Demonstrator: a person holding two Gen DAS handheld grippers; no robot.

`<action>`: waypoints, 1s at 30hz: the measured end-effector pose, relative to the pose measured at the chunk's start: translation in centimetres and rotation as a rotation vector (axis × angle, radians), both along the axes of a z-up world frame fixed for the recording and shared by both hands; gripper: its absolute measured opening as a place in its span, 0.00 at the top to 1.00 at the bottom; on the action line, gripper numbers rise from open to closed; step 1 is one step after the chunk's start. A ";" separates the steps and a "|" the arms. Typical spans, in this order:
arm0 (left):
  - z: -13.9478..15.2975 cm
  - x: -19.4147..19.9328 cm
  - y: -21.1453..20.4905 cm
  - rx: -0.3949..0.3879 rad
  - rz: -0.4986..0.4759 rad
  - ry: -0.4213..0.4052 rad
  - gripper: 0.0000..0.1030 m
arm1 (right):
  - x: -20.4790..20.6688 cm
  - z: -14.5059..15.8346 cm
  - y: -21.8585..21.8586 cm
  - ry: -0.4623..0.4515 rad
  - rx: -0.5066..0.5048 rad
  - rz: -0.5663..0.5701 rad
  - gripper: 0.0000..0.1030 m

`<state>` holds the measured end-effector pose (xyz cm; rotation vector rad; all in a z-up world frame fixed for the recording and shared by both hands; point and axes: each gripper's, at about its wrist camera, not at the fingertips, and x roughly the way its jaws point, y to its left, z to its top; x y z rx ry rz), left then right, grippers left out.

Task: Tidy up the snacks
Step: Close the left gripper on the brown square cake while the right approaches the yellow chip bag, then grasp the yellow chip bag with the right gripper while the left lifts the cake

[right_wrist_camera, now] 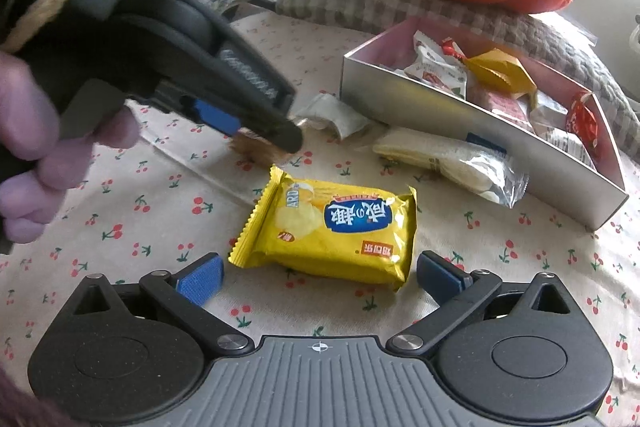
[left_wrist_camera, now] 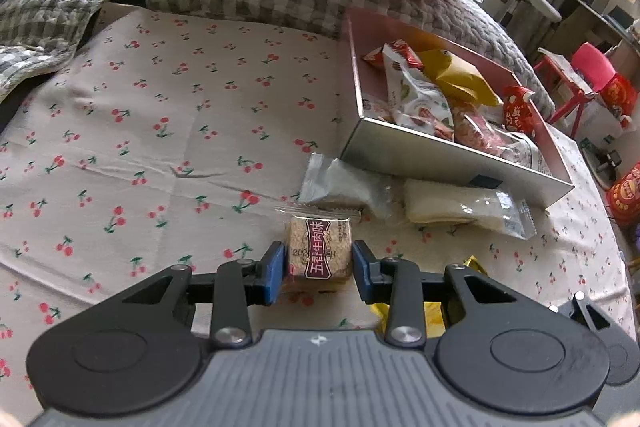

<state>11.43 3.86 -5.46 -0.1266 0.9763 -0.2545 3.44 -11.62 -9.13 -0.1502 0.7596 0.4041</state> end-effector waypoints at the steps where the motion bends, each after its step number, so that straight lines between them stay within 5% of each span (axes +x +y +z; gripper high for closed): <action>1: 0.0 0.0 0.2 0.000 0.002 0.004 0.68 | 0.1 0.0 0.0 -0.002 -0.001 -0.002 0.00; 18: 0.1 -0.2 0.8 -0.003 -0.012 0.040 0.68 | 0.5 -0.1 0.3 -0.036 0.026 -0.090 0.01; 23: 0.1 -0.5 0.7 -0.011 -0.017 0.049 0.68 | 0.2 0.1 0.0 -0.073 0.030 -0.081 0.20; 30: 0.9 -0.7 0.9 -0.024 -0.027 0.033 0.69 | 0.3 0.6 -1.0 -0.052 0.074 -0.078 0.26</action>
